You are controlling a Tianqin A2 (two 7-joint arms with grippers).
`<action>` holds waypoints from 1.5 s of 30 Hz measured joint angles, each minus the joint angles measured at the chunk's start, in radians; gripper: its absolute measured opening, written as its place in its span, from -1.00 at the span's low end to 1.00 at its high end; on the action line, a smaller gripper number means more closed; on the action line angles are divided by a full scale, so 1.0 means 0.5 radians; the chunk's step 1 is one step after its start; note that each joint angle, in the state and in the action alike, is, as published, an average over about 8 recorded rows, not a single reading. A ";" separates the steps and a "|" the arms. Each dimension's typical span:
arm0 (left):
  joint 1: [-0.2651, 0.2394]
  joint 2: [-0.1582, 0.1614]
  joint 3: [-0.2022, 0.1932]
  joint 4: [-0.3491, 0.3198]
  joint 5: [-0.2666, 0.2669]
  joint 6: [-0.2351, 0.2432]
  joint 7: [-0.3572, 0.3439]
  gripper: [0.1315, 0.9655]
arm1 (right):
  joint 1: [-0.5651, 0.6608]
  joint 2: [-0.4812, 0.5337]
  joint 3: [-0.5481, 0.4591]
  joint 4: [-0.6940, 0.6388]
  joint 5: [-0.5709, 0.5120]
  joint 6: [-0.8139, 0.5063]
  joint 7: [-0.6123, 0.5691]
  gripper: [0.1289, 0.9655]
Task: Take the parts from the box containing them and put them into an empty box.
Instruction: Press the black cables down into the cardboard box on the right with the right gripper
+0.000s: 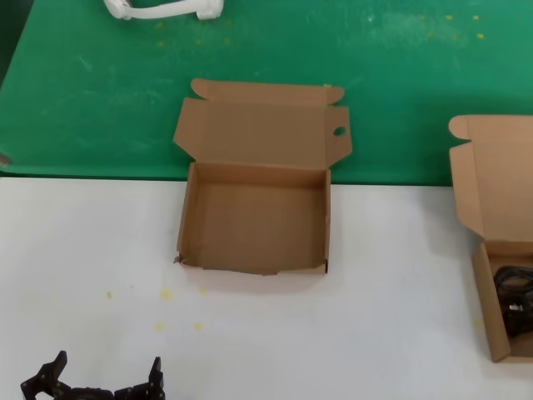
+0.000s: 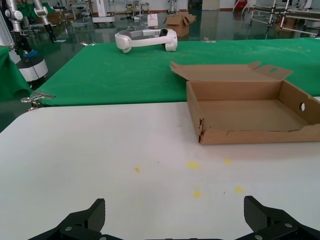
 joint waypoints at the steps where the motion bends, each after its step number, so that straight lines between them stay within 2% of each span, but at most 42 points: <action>1: 0.000 0.000 0.000 0.000 0.000 0.000 0.000 1.00 | 0.023 0.007 -0.007 -0.010 -0.033 -0.017 0.010 1.00; 8: 0.000 0.000 0.000 0.000 0.000 0.000 0.000 1.00 | 0.176 0.051 -0.048 -0.064 -0.287 -0.186 0.130 1.00; 15: 0.000 0.000 0.000 0.000 0.000 0.000 0.000 1.00 | 0.344 0.120 -0.112 -0.052 -0.578 -0.523 0.363 1.00; 20: 0.000 0.000 0.000 0.000 0.000 0.000 0.000 1.00 | 0.511 0.164 -0.198 -0.071 -0.671 -0.753 0.426 1.00; 32: 0.000 0.000 0.000 0.000 0.000 0.000 -0.001 1.00 | 0.992 0.146 -0.450 -0.349 -0.668 -1.184 0.275 1.00; 45: 0.000 0.000 0.000 0.000 0.001 0.000 -0.001 1.00 | 1.443 -0.021 -0.672 -0.795 -0.660 -1.408 0.030 1.00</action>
